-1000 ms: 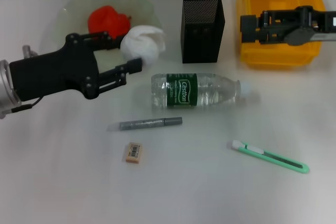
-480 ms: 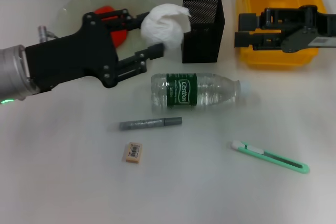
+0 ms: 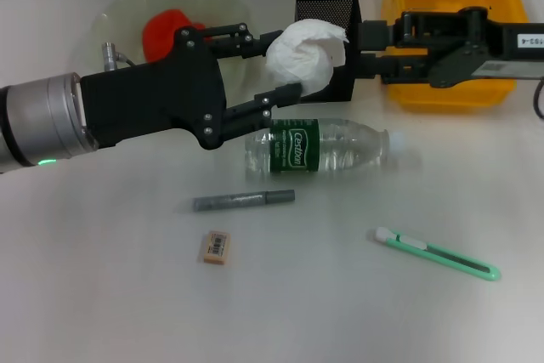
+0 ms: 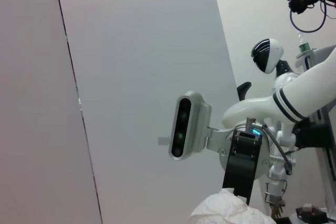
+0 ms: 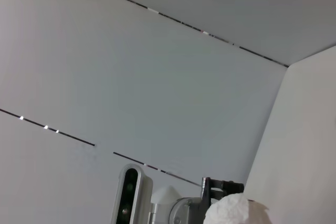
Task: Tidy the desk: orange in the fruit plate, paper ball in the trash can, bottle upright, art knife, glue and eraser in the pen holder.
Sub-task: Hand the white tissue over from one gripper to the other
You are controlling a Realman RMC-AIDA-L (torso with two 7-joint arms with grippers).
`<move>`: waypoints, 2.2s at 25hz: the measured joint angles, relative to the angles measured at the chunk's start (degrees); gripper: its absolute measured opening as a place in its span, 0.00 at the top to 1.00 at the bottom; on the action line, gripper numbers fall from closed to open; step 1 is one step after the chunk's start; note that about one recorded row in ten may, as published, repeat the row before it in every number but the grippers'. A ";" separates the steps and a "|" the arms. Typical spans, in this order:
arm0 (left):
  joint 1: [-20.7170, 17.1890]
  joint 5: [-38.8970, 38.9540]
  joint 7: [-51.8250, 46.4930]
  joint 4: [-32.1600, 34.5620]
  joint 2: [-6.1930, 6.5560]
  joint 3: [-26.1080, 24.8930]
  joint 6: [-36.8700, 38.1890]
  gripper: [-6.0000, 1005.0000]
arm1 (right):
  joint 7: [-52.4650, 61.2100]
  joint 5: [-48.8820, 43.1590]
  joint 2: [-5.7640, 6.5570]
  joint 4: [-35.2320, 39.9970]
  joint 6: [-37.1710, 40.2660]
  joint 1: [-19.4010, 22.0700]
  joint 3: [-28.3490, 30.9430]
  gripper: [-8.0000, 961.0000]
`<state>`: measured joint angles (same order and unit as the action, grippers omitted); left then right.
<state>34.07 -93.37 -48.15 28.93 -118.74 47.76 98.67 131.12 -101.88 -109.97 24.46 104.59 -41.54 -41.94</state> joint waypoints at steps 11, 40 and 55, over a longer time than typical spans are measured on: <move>0.36 0.05 0.69 -1.39 0.01 0.99 -0.34 0.49 | -0.33 -0.30 -1.83 -0.03 -2.68 -0.52 -0.44 0.28; 1.18 0.30 0.78 -2.04 -0.17 1.54 -1.23 0.51 | -0.32 -0.29 -3.86 -0.20 -4.14 -0.85 -1.07 0.29; 1.17 0.29 0.81 -2.22 -0.24 1.70 -1.28 0.51 | 0.71 -0.55 -3.50 -0.20 -4.34 -0.84 -1.49 0.47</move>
<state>35.24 -93.08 -47.34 26.71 -118.99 49.46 97.39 131.83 -102.42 -113.47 24.25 100.25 -42.38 -43.43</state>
